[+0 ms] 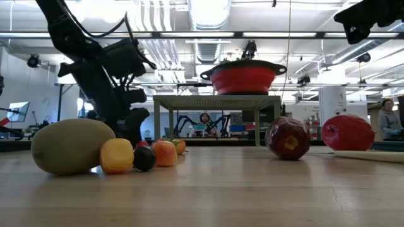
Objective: Pick & Place Fruit
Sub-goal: Put the red strawberry into the black strainer bowl on the shelf
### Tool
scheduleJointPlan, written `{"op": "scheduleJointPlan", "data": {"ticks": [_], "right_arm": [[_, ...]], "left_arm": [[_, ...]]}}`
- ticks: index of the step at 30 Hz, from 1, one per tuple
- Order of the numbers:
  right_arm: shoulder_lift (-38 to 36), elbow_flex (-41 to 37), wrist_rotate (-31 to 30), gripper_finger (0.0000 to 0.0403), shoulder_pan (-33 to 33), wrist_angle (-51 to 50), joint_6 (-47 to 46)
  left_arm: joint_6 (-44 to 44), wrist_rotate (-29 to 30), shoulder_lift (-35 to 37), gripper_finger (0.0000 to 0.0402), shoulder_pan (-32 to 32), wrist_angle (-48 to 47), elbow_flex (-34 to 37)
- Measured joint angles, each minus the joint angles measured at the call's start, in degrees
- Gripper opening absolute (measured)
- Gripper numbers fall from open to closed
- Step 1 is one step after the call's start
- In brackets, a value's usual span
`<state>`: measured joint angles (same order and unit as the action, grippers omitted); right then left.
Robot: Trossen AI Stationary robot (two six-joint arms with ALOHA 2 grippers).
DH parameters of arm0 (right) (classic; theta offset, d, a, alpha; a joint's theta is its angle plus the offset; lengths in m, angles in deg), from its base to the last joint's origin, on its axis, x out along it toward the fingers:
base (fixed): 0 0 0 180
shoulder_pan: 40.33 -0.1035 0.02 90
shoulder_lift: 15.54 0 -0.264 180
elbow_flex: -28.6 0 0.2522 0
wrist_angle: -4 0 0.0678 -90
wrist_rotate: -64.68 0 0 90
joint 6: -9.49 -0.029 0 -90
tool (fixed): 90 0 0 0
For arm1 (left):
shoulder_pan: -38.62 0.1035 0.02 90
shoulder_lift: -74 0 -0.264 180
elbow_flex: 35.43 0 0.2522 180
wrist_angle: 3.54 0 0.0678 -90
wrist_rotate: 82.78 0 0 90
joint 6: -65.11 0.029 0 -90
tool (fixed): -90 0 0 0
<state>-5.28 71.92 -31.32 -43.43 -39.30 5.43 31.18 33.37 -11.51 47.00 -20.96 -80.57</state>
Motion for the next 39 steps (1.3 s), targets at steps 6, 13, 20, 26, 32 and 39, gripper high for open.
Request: {"op": "scheduleJointPlan", "data": {"ticks": [6, 13, 20, 26, 32, 39], "right_arm": [[0.0, 0.0, 0.0, 0.0008, 0.0, 0.0, 0.0], [0.0, 0.0, 0.0, 0.0008, 0.0, 0.0, 0.0], [0.0, 0.0, 0.0, 0.0008, 0.0, 0.0, 0.0], [0.0, 0.0, 0.0, 0.0008, 0.0, 0.0, 0.0], [0.0, 0.0, 0.0, 0.0008, 0.0, 0.0, 0.0], [0.0, 0.0, 0.0, 0.0008, 0.0, 0.0, 0.0]], "left_arm": [[0.7, -0.2, 0.0, 0.023, 0.0, 0.1, 0.0], [0.8, -0.1, 0.0, 0.0164, 0.0, -0.2, 0.0], [0.8, 0.0, 0.0, 0.0154, 0.0, -0.2, 0.0], [0.8, 0.0, 0.0, 0.0168, 0.0, -0.3, 0.0], [0.7, -4.6, 2.1, 0.0157, 0.0, -0.9, 0.0], [2.5, -9.8, 7.8, 0.0161, 0.0, -1.3, -2.1]]}}
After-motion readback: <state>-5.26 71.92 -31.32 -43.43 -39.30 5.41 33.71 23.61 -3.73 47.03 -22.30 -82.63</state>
